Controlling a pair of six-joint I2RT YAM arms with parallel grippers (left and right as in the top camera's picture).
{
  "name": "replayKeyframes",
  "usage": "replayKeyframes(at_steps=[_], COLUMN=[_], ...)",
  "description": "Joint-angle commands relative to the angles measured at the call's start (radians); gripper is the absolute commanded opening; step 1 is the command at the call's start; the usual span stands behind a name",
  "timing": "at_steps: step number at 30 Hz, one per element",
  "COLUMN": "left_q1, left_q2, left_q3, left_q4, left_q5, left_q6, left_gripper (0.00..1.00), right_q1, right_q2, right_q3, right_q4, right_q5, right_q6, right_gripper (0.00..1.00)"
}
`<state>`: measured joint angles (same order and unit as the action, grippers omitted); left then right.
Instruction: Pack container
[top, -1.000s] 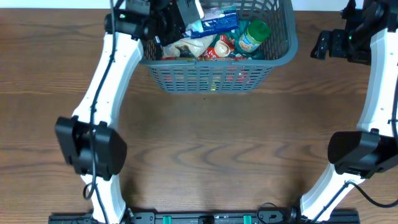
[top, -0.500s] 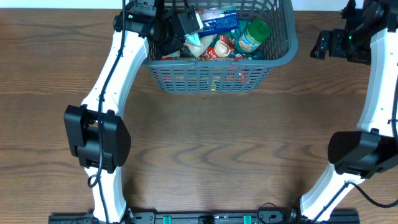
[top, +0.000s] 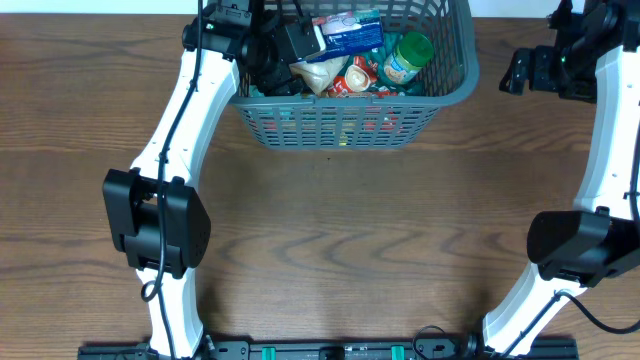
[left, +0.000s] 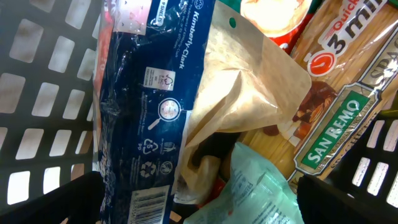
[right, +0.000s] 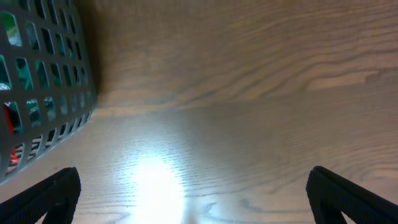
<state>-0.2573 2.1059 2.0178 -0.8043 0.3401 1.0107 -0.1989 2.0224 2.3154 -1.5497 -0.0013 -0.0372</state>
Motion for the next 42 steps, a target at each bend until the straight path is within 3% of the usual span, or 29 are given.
replayKeyframes(at_steps=[1, 3, 8, 13, 17, 21, 24, 29, 34, 42], left_q1=[0.000, -0.001, 0.005, 0.023, 0.047, 0.076, 0.113, 0.209, 0.276, 0.280], left_q2=[-0.033, -0.064, -0.158, -0.257, -0.358, -0.452, -0.521, -0.612, -0.677, -0.860], left_q3=[-0.007, -0.007, -0.007, -0.007, -0.007, -0.007, -0.007, -0.007, -0.047, -0.398], left_q4=[0.005, 0.022, 0.138, 0.140, 0.054, -0.090, -0.178, -0.264, -0.310, -0.166], left_q5=[-0.012, -0.061, -0.272, -0.361, -0.412, -0.414, -0.465, -0.495, -0.494, -0.486], left_q6=[0.005, -0.006, -0.281, -0.428, -0.584, -0.602, -0.713, -0.856, -0.901, -0.901], left_gripper=[0.99, 0.99, 0.99, 0.99, 0.99, 0.98, 0.99, 0.99, 0.99, 0.99], right_q1=[-0.003, -0.002, 0.015, 0.038, 0.071, 0.121, 0.148, 0.159, 0.159, 0.211], right_q2=[0.008, 0.008, -0.005, -0.030, -0.071, -0.142, -0.216, -0.311, -0.334, -0.358], right_q3=[-0.002, -0.002, 0.002, 0.002, 0.002, 0.002, 0.002, 0.001, -0.003, -0.022], right_q4=[0.027, 0.082, 0.248, 0.375, 0.401, 0.385, 0.392, 0.307, 0.125, -0.088], right_q5=[-0.002, 0.026, 0.057, 0.056, 0.022, 0.024, 0.058, 0.142, 0.216, 0.271], right_q6=[-0.013, -0.012, -0.013, -0.013, -0.047, -0.061, -0.016, 0.082, 0.184, 0.231], right_gripper=[0.99, 0.99, 0.99, 0.99, 0.99, 0.99, 0.99, 0.99, 0.99, 0.97])
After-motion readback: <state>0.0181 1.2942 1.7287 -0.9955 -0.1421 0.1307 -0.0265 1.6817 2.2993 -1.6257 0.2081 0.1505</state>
